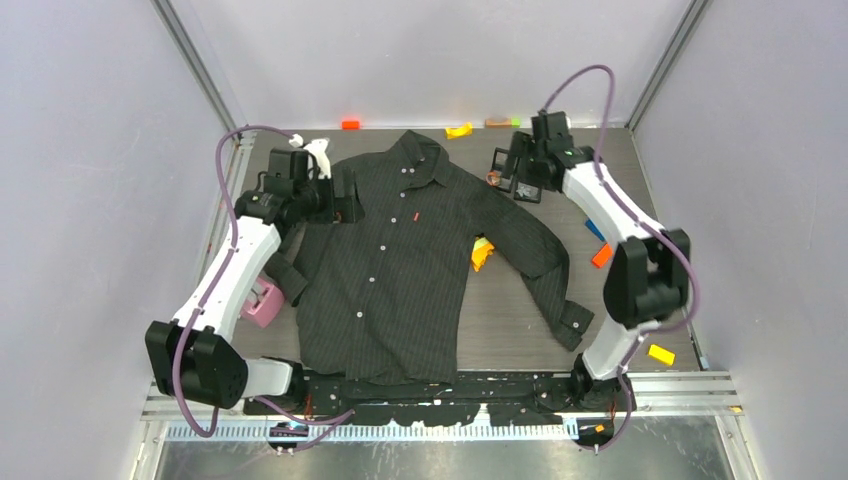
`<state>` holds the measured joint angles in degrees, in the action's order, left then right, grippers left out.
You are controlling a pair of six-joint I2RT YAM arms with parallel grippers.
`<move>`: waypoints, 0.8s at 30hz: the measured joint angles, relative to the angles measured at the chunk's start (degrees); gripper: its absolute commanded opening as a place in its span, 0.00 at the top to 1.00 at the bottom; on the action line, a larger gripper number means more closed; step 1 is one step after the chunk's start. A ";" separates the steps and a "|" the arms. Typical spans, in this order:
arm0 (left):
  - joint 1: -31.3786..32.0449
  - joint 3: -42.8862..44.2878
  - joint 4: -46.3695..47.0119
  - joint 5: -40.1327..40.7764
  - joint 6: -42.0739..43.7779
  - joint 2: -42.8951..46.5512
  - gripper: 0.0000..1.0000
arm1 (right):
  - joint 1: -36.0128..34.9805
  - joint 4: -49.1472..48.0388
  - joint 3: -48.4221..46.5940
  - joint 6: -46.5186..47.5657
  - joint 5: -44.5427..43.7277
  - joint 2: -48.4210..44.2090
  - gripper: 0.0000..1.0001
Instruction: Pin the brooch onto the clothing
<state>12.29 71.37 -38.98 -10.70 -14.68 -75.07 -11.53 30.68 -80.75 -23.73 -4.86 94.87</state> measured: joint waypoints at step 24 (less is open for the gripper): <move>-0.44 -4.20 1.51 0.39 2.95 -0.42 0.00 | -5.22 8.46 -42.60 -0.11 -11.19 43.15 0.33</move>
<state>11.86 67.18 -37.47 -10.31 -11.73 -75.48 -16.75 39.13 -123.35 -23.83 -16.05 138.02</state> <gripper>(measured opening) 0.994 0.671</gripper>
